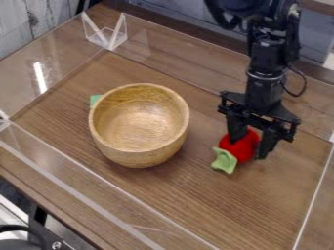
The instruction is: Move the red object to the right side of the table
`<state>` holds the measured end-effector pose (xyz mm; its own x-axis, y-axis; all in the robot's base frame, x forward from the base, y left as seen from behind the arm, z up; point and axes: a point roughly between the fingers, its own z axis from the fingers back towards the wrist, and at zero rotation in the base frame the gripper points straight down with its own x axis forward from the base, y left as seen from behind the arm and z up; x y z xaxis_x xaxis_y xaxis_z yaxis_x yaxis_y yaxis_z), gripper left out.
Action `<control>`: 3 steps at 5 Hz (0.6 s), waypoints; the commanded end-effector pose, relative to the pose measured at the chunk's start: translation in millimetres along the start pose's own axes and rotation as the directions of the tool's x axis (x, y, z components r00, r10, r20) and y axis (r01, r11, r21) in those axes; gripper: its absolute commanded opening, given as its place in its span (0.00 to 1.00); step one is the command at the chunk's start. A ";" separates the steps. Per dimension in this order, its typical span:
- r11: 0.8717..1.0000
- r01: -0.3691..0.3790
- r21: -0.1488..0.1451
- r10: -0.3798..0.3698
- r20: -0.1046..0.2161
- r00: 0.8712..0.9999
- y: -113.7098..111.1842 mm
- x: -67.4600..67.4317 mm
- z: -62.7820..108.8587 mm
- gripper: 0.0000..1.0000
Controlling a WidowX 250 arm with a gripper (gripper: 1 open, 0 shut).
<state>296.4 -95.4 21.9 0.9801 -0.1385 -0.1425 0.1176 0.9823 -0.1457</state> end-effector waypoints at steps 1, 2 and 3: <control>1.000 0.023 -0.003 -0.023 -0.013 1.000 -11.6 -14.9 -6.5 0.00; 1.000 0.011 -0.002 -0.011 -0.031 0.999 -13.5 -8.2 -6.2 1.00; 1.000 -0.001 0.000 0.001 -0.048 0.999 -15.1 -1.9 -5.9 1.00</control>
<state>296.2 -107.1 22.3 0.9763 -0.1275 -0.1750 0.1021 0.9838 -0.1472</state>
